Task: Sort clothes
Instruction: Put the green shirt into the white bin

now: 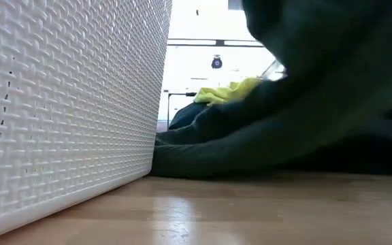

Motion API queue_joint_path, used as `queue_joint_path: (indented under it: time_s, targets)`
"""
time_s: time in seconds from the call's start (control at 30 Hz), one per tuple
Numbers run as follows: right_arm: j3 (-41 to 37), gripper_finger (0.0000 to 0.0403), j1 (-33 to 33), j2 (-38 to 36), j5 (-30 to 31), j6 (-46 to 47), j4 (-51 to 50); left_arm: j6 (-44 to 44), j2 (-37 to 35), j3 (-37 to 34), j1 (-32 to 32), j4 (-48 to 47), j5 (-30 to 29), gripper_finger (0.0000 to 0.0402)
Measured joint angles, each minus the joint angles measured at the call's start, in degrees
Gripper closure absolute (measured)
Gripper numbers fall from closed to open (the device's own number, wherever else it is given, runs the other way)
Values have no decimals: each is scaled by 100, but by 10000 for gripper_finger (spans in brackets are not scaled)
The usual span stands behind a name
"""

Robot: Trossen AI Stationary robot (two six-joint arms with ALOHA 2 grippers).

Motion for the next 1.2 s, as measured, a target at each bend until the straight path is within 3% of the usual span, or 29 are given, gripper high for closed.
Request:
queue_joint_path:
  time_s: [0.13,0.47,0.53,0.7,0.77,0.97,1.2]
  targets:
    - [5,377,-521,-142,619,-507,171,1,-1,0,-1,0,-18,397]
    - [0,377,-2336,727,339,-1927,613,0,-1,0,-1,-1,-11,397]
    - [0,377,-2516,993,-237,-2553,872,0,-2,0,-2,-2,-5,397]
    - [-492,377,-2581,1552,-2765,-4270,2815,0,-2,0,-2,-6,99,397]
    - [-840,377,-2550,1711,-3152,-4470,3453,0,0,0,-2,-4,156,397]
    - [-1596,367,-2636,1999,-2760,-4183,3721,1,-2,0,-2,-4,153,397]
    - [-1838,268,-2758,2030,-2642,-4241,3739,3,-1,0,-1,-4,1,397]
